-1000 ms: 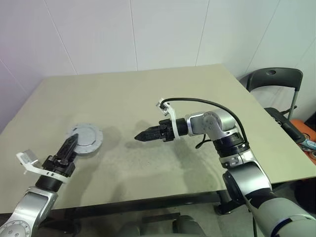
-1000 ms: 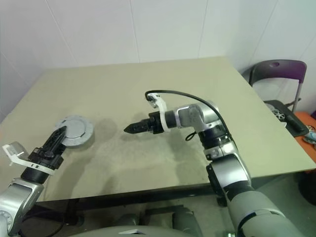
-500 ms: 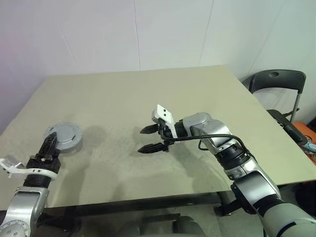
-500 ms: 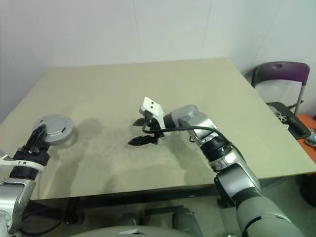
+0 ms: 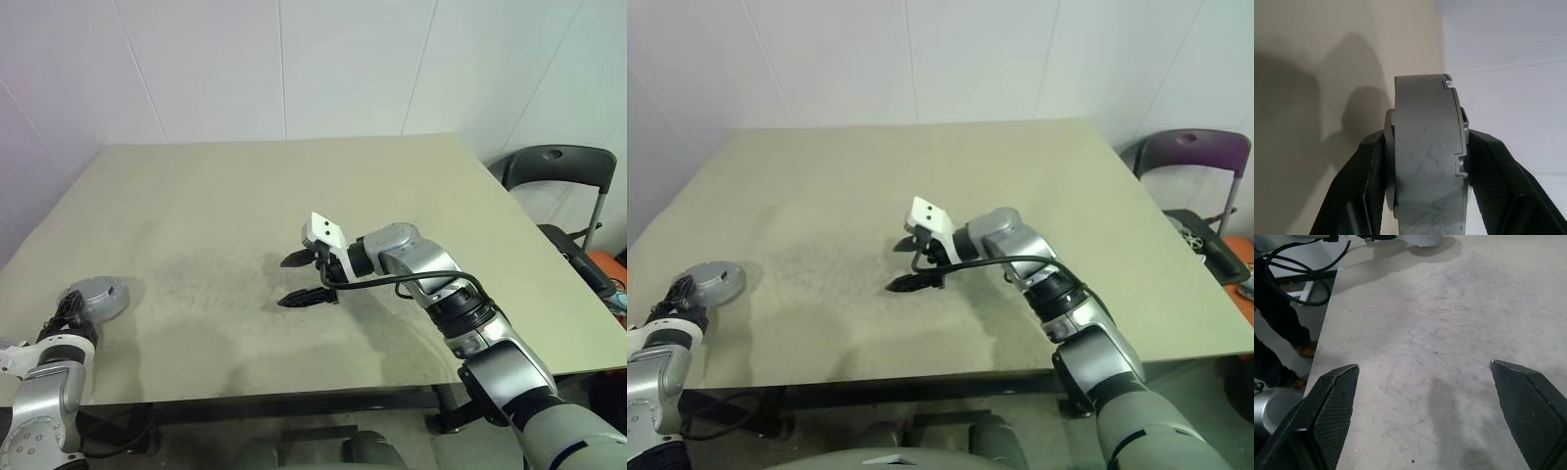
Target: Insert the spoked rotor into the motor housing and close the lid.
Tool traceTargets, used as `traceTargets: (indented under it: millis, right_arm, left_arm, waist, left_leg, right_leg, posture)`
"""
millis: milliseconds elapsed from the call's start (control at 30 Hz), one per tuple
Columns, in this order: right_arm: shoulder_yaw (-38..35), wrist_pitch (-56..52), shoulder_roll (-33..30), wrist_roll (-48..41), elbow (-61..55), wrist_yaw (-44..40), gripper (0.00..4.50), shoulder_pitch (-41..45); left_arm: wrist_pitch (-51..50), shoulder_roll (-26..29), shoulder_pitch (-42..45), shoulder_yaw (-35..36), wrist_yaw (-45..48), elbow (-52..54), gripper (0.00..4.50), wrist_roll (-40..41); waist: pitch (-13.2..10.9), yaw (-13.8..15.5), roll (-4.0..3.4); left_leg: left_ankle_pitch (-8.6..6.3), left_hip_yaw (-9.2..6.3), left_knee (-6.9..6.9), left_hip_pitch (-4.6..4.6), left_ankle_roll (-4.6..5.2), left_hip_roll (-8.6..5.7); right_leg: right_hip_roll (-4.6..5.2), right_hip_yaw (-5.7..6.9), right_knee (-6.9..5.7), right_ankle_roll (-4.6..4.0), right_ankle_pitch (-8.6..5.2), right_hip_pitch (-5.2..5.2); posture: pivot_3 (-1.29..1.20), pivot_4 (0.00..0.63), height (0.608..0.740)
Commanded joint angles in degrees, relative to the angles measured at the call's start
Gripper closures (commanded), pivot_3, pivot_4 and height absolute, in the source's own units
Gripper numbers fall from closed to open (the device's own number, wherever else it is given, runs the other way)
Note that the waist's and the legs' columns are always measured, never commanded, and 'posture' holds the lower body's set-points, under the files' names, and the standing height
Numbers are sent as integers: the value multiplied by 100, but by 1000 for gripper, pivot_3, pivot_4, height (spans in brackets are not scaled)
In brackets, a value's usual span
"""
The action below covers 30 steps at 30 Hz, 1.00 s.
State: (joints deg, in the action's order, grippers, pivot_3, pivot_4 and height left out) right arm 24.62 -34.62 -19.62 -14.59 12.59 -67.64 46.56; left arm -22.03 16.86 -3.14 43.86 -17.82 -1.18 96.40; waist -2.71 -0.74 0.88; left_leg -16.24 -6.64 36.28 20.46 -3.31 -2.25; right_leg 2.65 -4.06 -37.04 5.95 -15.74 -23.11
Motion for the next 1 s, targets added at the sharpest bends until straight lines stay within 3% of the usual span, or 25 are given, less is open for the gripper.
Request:
traceTargets:
  millis: [33,100,333,633,867,1000]
  right_arm:
    - [-81,39,7,-3,-154,-52,0,36]
    - [-91,34,13,8,-159,-57,0,32]
    - [-92,15,19,26,-150,-78,0,43]
    - [-74,35,36,62,-111,-132,0,57]
    - [-68,105,81,113,-10,-163,0,95]
    - [-93,180,101,147,57,-151,0,103]
  left_arm:
    - [-90,32,117,98,-114,147,2395,68]
    - [-83,4,155,101,-249,221,2395,66]
    - [153,-268,168,90,-1433,930,78,113]
    - [608,-666,-113,-153,-3392,2073,34,-392]
    - [482,-731,-126,-965,-4347,2981,34,-1000]
    - [10,-397,153,-1781,-4188,3316,34,-1501]
  waist:
    - [0,1,0]
    - [0,0,0]
    - [1,4,2]
    - [3,-1,4]
    - [2,27,4]
    - [2,26,4]
  left_leg:
    - [0,0,0,0,0,0]
    - [0,1,0,0,0,-1]
    - [0,-1,2,-2,-1,0]
    - [1,0,3,-6,-2,0]
    - [1,-1,17,-12,-3,-3]
    - [1,-1,34,-14,-3,-4]
  right_leg:
    - [0,0,0,0,0,0]
    - [0,0,-1,0,0,0]
    - [0,0,-2,0,0,2]
    - [-1,-3,-3,-1,2,5]
    - [-4,10,-2,-5,2,26]
    - [-8,11,-2,-14,4,38]
  posture:
    - [0,0,740]
    - [0,0,740]
    - [0,0,740]
    - [0,0,740]
    - [0,0,740]
    - [0,0,740]
